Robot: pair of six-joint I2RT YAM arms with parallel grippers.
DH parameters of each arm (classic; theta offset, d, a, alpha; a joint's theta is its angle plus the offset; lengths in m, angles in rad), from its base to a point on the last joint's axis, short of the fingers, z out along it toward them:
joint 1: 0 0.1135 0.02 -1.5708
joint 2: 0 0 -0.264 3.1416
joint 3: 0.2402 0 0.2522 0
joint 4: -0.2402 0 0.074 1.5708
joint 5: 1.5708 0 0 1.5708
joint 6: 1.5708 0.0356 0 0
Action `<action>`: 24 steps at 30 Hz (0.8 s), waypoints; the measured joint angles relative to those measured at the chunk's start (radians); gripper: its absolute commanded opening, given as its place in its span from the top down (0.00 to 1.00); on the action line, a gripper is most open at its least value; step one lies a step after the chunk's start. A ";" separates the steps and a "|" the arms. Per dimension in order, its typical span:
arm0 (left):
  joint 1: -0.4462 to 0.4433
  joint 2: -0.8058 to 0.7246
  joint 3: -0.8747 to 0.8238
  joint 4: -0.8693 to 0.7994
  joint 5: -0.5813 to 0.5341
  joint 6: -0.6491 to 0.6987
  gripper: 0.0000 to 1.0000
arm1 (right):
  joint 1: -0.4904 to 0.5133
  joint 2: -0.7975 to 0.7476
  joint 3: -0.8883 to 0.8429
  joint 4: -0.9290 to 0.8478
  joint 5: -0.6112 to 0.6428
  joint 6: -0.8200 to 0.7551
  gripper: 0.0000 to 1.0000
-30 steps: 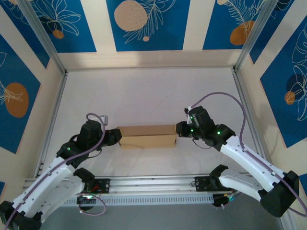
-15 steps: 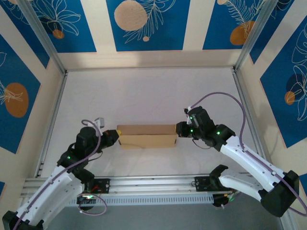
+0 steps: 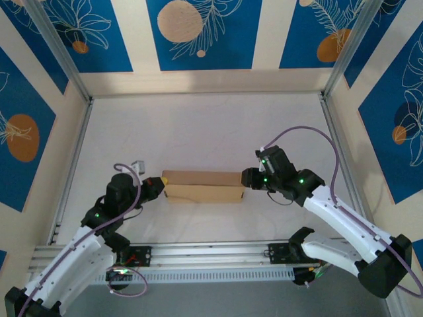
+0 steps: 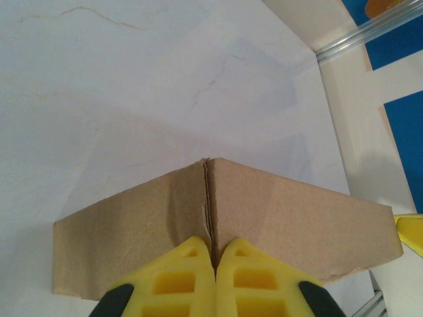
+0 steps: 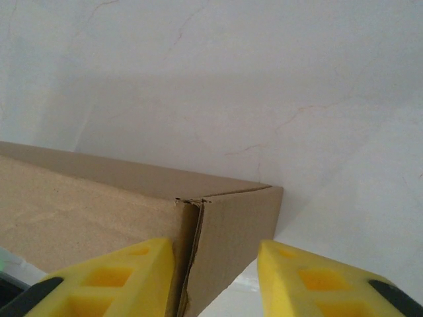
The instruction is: Fold the paper box
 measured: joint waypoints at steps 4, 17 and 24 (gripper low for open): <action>0.000 0.006 0.003 -0.002 0.000 0.014 1.00 | -0.002 -0.002 0.000 -0.009 -0.072 0.009 0.51; 0.000 0.068 0.031 0.013 0.003 0.030 0.99 | -0.016 0.044 -0.001 0.012 -0.153 0.013 0.59; 0.001 0.089 0.004 0.085 0.004 0.016 0.99 | -0.029 0.057 -0.008 0.035 -0.140 0.017 0.69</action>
